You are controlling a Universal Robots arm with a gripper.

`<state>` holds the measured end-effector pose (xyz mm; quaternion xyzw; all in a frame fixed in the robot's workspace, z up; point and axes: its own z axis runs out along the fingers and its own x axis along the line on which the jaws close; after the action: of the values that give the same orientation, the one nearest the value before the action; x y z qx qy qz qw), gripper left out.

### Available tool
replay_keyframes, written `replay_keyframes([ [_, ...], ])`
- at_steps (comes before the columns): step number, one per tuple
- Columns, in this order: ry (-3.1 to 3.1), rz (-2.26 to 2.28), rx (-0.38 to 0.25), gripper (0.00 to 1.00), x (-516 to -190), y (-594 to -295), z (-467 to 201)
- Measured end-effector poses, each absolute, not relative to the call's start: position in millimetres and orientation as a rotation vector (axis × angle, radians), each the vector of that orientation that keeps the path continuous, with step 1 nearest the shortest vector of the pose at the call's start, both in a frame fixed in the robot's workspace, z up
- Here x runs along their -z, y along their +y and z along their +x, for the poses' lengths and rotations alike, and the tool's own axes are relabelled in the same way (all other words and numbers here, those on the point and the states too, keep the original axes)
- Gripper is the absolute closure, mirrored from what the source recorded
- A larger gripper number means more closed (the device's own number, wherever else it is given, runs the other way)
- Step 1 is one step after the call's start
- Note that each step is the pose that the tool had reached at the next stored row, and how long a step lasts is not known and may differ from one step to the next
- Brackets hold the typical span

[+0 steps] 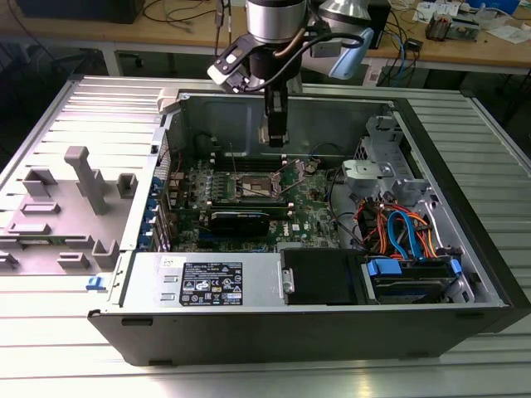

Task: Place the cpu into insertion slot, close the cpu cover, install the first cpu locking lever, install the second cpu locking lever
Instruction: 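Place the cpu into insertion slot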

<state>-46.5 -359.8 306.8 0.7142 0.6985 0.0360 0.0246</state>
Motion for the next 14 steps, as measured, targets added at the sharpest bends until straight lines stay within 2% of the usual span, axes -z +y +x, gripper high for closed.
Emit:
replay_keyframes([
  [14, 2.11, 2.253, -0.107, 0.45, -292.1, -361.9, -48.1],
])
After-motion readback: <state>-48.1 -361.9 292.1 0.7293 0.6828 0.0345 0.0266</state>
